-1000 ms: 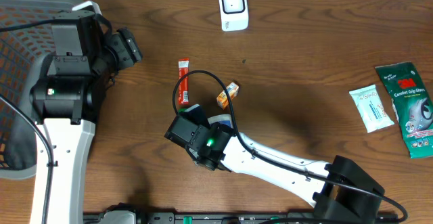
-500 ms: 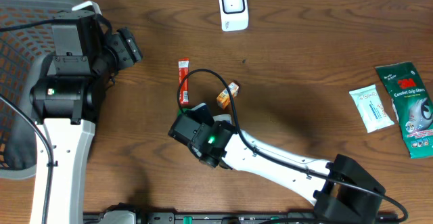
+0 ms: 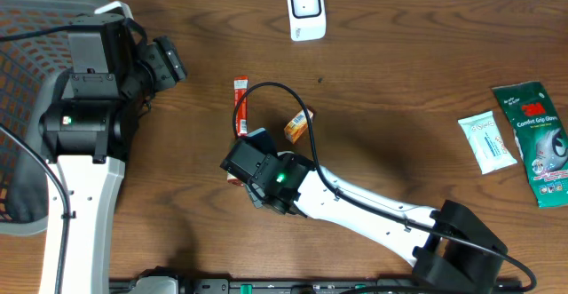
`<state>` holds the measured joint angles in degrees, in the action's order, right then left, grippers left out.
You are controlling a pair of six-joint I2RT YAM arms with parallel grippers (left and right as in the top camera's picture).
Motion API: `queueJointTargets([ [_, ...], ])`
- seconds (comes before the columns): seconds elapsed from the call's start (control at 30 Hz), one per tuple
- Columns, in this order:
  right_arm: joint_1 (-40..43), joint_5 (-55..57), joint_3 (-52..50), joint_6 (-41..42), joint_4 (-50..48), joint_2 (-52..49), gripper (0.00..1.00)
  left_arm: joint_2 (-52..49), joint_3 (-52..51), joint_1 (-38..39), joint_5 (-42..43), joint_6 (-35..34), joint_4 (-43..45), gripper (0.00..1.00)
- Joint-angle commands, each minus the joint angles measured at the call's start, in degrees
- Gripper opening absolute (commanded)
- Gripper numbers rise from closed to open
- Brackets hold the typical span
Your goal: Scan the item barcode
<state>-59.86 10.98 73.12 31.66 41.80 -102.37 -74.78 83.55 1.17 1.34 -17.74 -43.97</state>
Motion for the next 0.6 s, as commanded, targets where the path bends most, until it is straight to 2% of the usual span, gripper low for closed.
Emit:
queueJointTargets([
  [0.0,0.13,-2.40,-0.37,1.31,0.39,-0.42,0.60,-0.07,0.31,-0.24,0.09,0.74,-0.20,0.82],
  [0.57,-0.46,-2.86,-0.85,1.20,-2.12,-0.42,0.60,-0.07,0.31,-0.24,0.09,0.74,-0.20,0.82],
])
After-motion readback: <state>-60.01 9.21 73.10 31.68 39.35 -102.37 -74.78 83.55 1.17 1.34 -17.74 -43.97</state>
